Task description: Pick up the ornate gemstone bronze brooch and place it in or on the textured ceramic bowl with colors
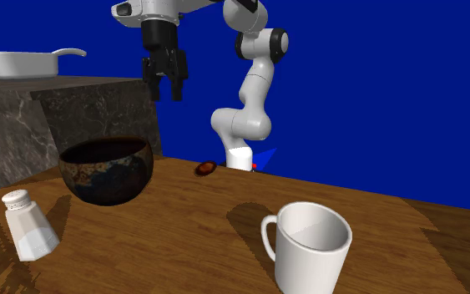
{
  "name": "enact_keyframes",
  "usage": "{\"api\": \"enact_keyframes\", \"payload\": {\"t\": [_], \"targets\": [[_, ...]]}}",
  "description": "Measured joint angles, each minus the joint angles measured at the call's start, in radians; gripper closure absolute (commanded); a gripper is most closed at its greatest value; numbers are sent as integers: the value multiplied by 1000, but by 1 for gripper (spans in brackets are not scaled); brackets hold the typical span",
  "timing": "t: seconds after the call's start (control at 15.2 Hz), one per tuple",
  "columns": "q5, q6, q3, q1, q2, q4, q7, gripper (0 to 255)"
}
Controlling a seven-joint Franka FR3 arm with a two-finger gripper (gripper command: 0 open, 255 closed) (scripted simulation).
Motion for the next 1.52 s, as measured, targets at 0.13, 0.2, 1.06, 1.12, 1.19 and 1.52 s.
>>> {"api": "enact_keyframes", "payload": {"t": [0.13,0.2,1.06,1.12,1.19,1.52], "targets": [[-1,6,7,0,-4,-16,8,0],[0,8,21,0,-17,-41,23,0],[42,128,222,26,-55,-360,241,0],[43,137,224,27,-60,-376,243,0],[44,152,226,28,-60,-392,242,0],[53,221,235,31,-52,-455,243,0]]}}
